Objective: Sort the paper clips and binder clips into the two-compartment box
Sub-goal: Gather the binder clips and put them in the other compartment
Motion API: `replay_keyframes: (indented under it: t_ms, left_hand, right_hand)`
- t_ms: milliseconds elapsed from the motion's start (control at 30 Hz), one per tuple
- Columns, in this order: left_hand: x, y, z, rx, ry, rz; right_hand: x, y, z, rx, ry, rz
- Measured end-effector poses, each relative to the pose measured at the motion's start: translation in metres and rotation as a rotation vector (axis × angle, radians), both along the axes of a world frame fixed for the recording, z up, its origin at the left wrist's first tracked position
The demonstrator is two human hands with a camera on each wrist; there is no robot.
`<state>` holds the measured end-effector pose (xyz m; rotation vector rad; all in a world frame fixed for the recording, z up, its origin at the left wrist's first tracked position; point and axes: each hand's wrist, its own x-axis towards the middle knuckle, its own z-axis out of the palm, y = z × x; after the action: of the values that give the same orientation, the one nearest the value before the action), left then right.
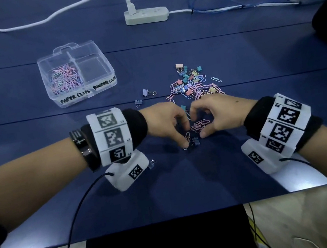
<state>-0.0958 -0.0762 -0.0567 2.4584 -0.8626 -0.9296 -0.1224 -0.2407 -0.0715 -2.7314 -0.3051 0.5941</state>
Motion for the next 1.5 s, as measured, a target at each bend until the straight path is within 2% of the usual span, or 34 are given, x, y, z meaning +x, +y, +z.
replay_keyframes:
  t_ms: [100,233,433,633,700,733,833,900,1000,1100,1200,1267,1400,1500]
  left_hand:
    - [-0.004,-0.009,-0.003,0.096,-0.203,-0.076]
    - [-0.008,-0.016,-0.006,0.176,-0.313,-0.108]
    - [-0.004,-0.018,-0.007,0.208,-0.196,-0.182]
    - [-0.008,-0.022,-0.008,0.34,-0.248,-0.198]
    - [-0.003,-0.02,-0.006,0.274,-0.169,-0.083]
    - [0.002,-0.017,-0.006,0.195,-0.087,0.03]
    - [0.019,-0.005,-0.004,-0.23,0.286,0.441]
    - [0.027,0.004,-0.002,-0.445,0.463,0.619]
    - [0.035,0.009,-0.003,-0.603,0.598,0.721]
    - [0.042,0.01,-0.004,-0.633,0.665,0.751]
    - [0.046,0.008,-0.004,-0.564,0.604,0.705]
    - [0.046,0.005,-0.005,-0.473,0.493,0.639]
    - [0.043,-0.001,-0.006,-0.199,0.035,0.332]
    - [0.042,-0.007,-0.005,-0.141,-0.164,0.17]
  right_hand:
    - [0.0,0.002,-0.002,0.047,-0.016,0.011]
    - [-0.002,0.0,-0.006,0.083,0.008,0.008]
    - [-0.009,0.003,-0.006,-0.017,-0.005,0.053]
    - [-0.017,0.01,-0.007,-0.049,-0.052,0.109]
    - [-0.019,0.012,-0.009,-0.074,-0.068,0.113]
    - [-0.02,0.012,-0.01,-0.084,-0.076,0.106]
    - [-0.021,0.01,-0.012,-0.087,-0.099,0.069]
    - [-0.021,0.01,-0.011,-0.114,-0.087,0.037]
    - [-0.018,0.01,-0.005,-0.167,-0.036,-0.029]
    - [-0.017,0.012,-0.004,-0.171,-0.029,-0.053]
    - [-0.021,0.012,-0.011,-0.155,-0.08,-0.016]
    - [-0.022,0.013,-0.012,-0.137,-0.104,0.009]
    - [-0.023,0.012,-0.012,-0.117,-0.089,0.038]
    - [-0.023,0.01,-0.012,-0.062,-0.062,0.031]
